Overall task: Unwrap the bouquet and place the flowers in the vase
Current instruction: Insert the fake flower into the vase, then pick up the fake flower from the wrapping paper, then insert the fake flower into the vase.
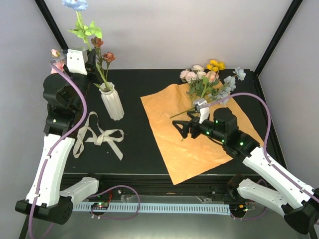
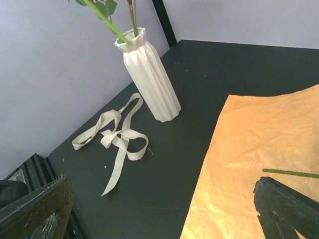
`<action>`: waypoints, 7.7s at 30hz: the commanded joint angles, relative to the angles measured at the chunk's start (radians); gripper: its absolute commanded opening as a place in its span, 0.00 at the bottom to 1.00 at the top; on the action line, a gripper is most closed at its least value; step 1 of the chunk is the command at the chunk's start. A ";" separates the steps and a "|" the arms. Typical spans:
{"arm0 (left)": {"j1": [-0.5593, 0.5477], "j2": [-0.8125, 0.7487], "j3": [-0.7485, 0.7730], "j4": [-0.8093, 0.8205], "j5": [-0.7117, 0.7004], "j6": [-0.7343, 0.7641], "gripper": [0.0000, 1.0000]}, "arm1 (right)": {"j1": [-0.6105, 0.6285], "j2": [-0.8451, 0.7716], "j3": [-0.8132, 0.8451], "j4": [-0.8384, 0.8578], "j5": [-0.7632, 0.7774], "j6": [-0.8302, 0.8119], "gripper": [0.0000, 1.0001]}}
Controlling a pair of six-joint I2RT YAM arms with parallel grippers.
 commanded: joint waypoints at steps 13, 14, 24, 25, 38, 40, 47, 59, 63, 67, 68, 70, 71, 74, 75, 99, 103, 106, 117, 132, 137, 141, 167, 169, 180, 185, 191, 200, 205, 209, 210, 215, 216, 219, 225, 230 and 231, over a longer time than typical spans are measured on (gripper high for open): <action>0.035 0.014 -0.011 0.102 -0.027 0.007 0.01 | 0.001 0.040 0.076 -0.060 0.036 -0.030 1.00; 0.039 0.018 -0.021 0.106 -0.027 0.006 0.02 | 0.002 0.040 0.075 -0.060 0.031 -0.032 1.00; 0.077 0.055 -0.134 0.098 -0.001 -0.047 0.02 | 0.001 0.029 0.049 -0.062 0.050 -0.005 1.00; 0.079 0.060 -0.147 0.091 0.002 -0.063 0.02 | 0.002 0.032 0.050 -0.066 0.062 0.005 1.00; 0.123 0.086 -0.340 0.088 -0.010 -0.191 0.05 | 0.002 0.015 0.089 -0.133 0.199 0.058 1.00; 0.127 0.087 -0.356 0.095 -0.002 -0.209 0.11 | 0.001 0.017 0.092 -0.139 0.191 0.048 1.00; 0.128 0.083 -0.364 0.068 0.042 -0.237 0.19 | 0.001 0.016 0.108 -0.190 0.212 0.068 1.00; 0.127 -0.055 -0.362 -0.022 0.142 -0.255 0.35 | 0.001 0.019 0.112 -0.176 0.211 0.148 1.00; 0.127 -0.088 -0.353 -0.066 0.225 -0.263 0.43 | 0.001 0.045 0.124 -0.184 0.244 0.174 1.00; 0.126 -0.116 -0.361 -0.091 0.371 -0.307 0.60 | 0.000 0.092 0.122 -0.158 0.262 0.198 0.99; 0.124 -0.119 -0.369 -0.092 0.410 -0.323 0.65 | -0.001 0.103 0.120 -0.151 0.279 0.207 0.98; 0.117 -0.126 -0.390 -0.089 0.483 -0.343 0.71 | -0.019 0.128 0.118 -0.135 0.305 0.239 0.96; 0.110 -0.129 -0.402 -0.087 0.517 -0.341 0.69 | -0.039 0.141 0.117 -0.124 0.303 0.256 0.95; 0.069 -0.132 -0.427 -0.109 0.559 -0.287 0.68 | -0.118 0.177 0.093 -0.070 0.243 0.320 0.88; 0.049 -0.133 -0.431 -0.126 0.557 -0.267 0.69 | -0.147 0.190 0.074 -0.044 0.207 0.344 0.85; -0.197 -0.131 -0.616 -0.165 0.604 -0.163 0.99 | -0.623 0.852 0.132 0.443 -0.073 0.743 0.49; -0.197 -0.142 -0.618 -0.186 0.607 -0.157 0.99 | -0.644 0.915 0.140 0.498 -0.058 0.798 0.48; -0.197 -0.147 -0.622 -0.183 0.610 -0.163 0.99 | -0.648 0.962 0.157 0.509 -0.059 0.841 0.51; -0.197 -0.167 -0.624 -0.180 0.601 -0.167 0.99 | -0.649 1.082 0.239 0.531 -0.076 0.859 0.52; -0.197 -0.182 -0.624 -0.179 0.591 -0.166 0.99 | -0.648 1.139 0.219 0.565 -0.070 0.880 0.37; -0.197 -0.183 -0.624 -0.180 0.587 -0.166 0.99 | -0.648 1.133 0.204 0.600 -0.077 0.876 0.22; -0.197 -0.185 -0.624 -0.179 0.589 -0.165 0.99 | -0.648 1.100 0.196 0.606 -0.081 0.831 0.18; -0.197 -0.195 -0.607 -0.176 0.465 -0.243 0.97 | -0.572 0.557 0.094 0.400 -0.136 0.378 0.01; -0.196 -0.197 -0.595 -0.161 0.509 -0.257 0.94 | -0.533 0.502 0.097 0.396 -0.158 0.317 0.01; -0.197 -0.150 -0.480 -0.112 0.676 -0.401 0.81 | -0.335 0.353 0.120 0.420 -0.376 0.119 0.01; -0.197 -0.155 -0.482 -0.042 0.724 -0.473 0.79 | -0.271 0.317 0.130 0.404 -0.439 0.102 0.01; -0.197 -0.131 -0.502 0.069 0.798 -0.560 0.78 | -0.208 0.304 0.136 0.375 -0.553 0.056 0.01; -0.201 -0.072 -0.514 0.251 1.007 -0.718 0.70 | -0.071 0.316 0.177 0.347 -0.661 -0.028 0.01; -0.210 -0.055 -0.533 0.343 1.054 -0.777 0.71 | -0.034 0.327 0.200 0.353 -0.675 -0.020 0.01; -0.216 -0.053 -0.535 0.361 1.055 -0.787 0.67 | -0.022 0.338 0.210 0.358 -0.686 -0.012 0.01; -0.219 -0.051 -0.537 0.365 1.054 -0.788 0.66 | -0.020 0.341 0.212 0.358 -0.686 -0.006 0.01; -0.224 -0.044 -0.538 0.376 1.055 -0.794 0.56 | -0.005 0.361 0.233 0.339 -0.698 -0.007 0.01; -0.224 -0.042 -0.535 0.374 1.054 -0.796 0.53 | 0.000 0.363 0.235 0.340 -0.700 -0.009 0.01; -0.226 -0.031 -0.536 0.372 1.056 -0.804 0.43 | 0.009 0.373 0.242 0.337 -0.712 -0.013 0.01; -0.226 -0.031 -0.534 0.375 1.059 -0.805 0.23 | 0.017 0.395 0.266 0.323 -0.727 -0.012 0.01; -0.226 -0.037 -0.536 0.369 1.060 -0.784 0.02 | 0.020 0.399 0.266 0.287 -0.704 -0.025 0.06; -0.226 -0.039 -0.535 0.367 1.059 -0.780 0.02 | 0.020 0.399 0.268 0.264 -0.692 -0.035 0.08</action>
